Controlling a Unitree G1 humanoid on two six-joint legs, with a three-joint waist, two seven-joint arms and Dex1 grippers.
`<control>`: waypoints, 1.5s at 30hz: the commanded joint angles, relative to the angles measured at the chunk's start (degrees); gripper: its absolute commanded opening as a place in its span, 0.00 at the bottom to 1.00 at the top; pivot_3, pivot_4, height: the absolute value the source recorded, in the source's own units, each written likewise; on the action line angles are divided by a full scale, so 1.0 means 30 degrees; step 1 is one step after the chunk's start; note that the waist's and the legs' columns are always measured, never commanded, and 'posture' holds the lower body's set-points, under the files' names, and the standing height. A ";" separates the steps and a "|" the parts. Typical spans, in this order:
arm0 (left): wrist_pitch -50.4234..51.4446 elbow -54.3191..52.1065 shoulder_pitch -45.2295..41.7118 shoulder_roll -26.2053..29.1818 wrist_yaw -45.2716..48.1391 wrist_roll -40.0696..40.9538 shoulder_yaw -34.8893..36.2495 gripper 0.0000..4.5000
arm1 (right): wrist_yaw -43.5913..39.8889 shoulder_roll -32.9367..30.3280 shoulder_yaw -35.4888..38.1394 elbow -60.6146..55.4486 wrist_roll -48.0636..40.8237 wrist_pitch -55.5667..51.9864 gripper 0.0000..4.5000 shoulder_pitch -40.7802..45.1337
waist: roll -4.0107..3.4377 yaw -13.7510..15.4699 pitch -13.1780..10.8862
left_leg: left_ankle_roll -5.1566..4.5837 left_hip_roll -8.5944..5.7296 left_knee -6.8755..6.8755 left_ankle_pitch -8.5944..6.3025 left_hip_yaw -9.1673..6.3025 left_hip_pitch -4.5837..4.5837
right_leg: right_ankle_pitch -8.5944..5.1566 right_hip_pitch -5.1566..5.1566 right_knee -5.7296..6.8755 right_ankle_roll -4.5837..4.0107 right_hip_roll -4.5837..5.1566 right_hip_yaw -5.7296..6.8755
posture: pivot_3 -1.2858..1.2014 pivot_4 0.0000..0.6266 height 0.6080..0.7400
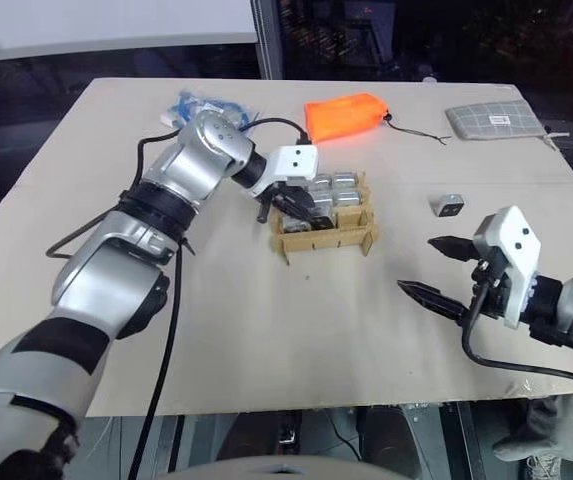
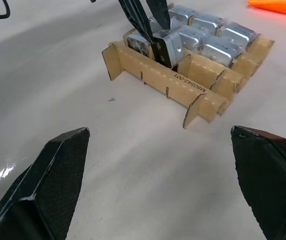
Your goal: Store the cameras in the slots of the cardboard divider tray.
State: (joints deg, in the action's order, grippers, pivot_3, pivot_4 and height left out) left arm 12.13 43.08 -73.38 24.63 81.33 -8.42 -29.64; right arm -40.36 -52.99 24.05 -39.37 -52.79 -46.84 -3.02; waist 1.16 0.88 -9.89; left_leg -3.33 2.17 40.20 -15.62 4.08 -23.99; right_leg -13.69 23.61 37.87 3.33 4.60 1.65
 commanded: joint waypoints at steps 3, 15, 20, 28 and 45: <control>-0.0407 0.0013 -0.0182 -0.0128 -0.1207 -0.0943 0.0372 0.55 | -0.0211 -0.0223 0.0508 -0.0157 -0.0024 0.0302 1.00 0.0258 | 0.0010 -0.0012 -0.0005 | 0.0000 -0.0008 0.0011 0.0000 0.0001 -0.0011 | 0.0002 -0.0002 -0.0003 0.0004 0.0012 -0.0001 | 0.52 0.24 1.00; 0.0021 -0.0512 -0.0207 -0.0950 -0.1567 -0.0119 0.1937 0.99 | -0.0242 -0.0102 0.0357 -0.0016 0.0182 0.0340 1.00 0.0500 | 0.0009 0.0013 -0.0005 | -0.0018 -0.0011 0.0007 -0.0011 -0.0041 -0.0131 | -0.0001 0.0045 -0.0074 0.0020 0.0013 0.0076 | 0.52 0.24 1.00; 0.1948 -0.1902 0.0302 -0.1761 -0.2189 0.2610 0.4866 0.99 | -0.0063 -0.0088 0.0421 0.0442 0.1058 0.0649 1.00 0.0424 | 0.0007 -0.0017 -0.0006 | -0.0015 -0.0010 0.0038 -0.0009 -0.0100 -0.0221 | 0.0000 0.0092 -0.0076 0.0023 0.0015 0.0136 | 0.52 0.24 1.00; 0.6161 -0.9583 0.4674 -0.1592 -0.3754 0.9853 1.1360 0.99 | 0.1060 0.0885 -0.0999 0.3620 0.5099 0.3175 1.00 0.1668 | -0.0004 -0.0247 -0.0003 | 0.0057 0.0007 0.0035 0.0033 -0.0091 -0.0178 | 0.0000 0.0093 -0.0036 0.0023 0.0009 0.0110 | 0.52 0.24 1.00; 1.2356 -2.2529 1.5390 0.1015 -1.0568 1.6604 1.5192 0.99 | -0.4682 0.0172 -0.6036 1.6538 1.2423 1.2433 1.00 0.8743 | -0.0036 -0.0127 -0.0011 | 0.0089 -0.0012 0.0008 0.0051 0.0021 -0.0009 | 0.0004 0.0001 -0.0007 0.0026 0.0057 -0.0009 | 0.52 0.24 1.00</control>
State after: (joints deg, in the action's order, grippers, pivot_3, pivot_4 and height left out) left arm 48.89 -21.35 -27.27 27.01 50.24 39.13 14.58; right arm -49.74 -50.98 6.30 7.73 -16.93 -13.50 21.18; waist 1.06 0.50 -9.93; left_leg -3.07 2.14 40.21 -15.46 4.17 -23.91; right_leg -13.68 23.53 37.84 3.41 4.76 1.62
